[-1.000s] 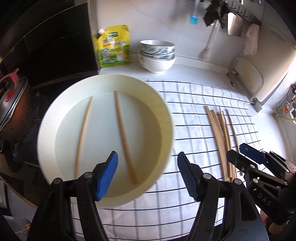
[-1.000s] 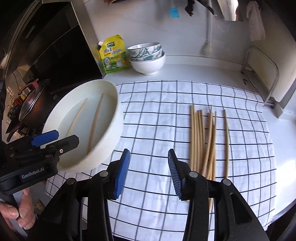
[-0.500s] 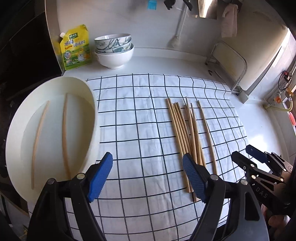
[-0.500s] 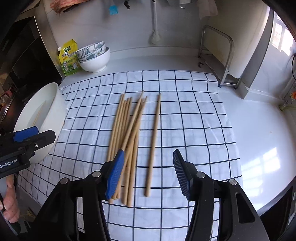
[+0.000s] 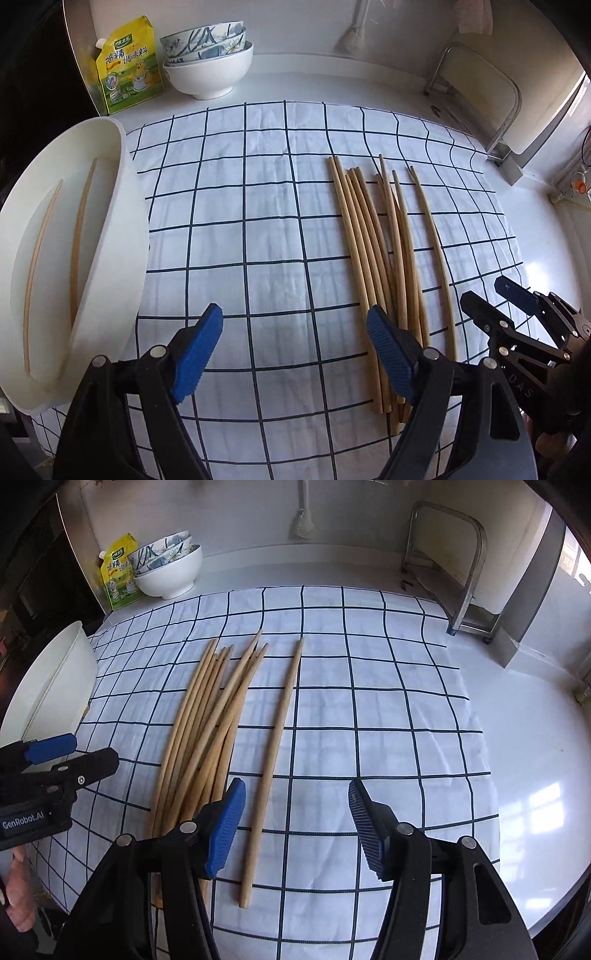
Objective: Organize utensils
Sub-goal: 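Move both open tools back from the basin to the chopstick row, then close the left tool on a chopstick while the right tool grasps another chopstick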
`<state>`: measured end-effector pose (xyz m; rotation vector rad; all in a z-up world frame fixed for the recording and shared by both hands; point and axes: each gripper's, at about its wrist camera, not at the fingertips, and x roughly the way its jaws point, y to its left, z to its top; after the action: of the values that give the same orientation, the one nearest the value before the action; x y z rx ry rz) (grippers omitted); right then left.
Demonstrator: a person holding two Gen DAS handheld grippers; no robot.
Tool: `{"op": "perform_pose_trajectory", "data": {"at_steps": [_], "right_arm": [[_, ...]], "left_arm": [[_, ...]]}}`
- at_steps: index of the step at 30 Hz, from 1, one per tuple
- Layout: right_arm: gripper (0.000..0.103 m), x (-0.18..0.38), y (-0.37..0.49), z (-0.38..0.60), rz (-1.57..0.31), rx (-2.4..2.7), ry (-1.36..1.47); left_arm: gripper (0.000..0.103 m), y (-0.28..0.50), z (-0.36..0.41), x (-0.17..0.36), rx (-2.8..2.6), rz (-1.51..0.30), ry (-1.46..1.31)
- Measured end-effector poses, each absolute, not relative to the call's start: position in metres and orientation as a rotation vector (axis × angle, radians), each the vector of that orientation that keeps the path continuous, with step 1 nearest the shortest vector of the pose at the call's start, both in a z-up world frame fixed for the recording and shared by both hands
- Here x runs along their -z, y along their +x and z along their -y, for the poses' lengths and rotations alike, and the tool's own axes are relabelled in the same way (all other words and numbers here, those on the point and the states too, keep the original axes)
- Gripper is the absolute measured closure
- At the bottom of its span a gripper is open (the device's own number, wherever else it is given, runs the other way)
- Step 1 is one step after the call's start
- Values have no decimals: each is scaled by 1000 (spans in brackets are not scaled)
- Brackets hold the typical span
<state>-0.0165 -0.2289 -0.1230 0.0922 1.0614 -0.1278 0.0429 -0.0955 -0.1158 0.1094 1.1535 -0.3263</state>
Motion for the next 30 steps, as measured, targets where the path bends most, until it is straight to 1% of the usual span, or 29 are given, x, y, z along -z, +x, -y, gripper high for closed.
{"op": "perform_pose_trajectory", "data": {"at_steps": [12,24,30], "right_arm": [[47,145,5,228,-1094,170,37],[47,143,-5,254,-1088,194,65],[47,143,-3,254,-1089,190,75]], "left_arm": [[24,53,108,135,317,-1165,111],[24,57,121,146,312,-1179,154],[20,59,127,147,290,-1168,183]]}}
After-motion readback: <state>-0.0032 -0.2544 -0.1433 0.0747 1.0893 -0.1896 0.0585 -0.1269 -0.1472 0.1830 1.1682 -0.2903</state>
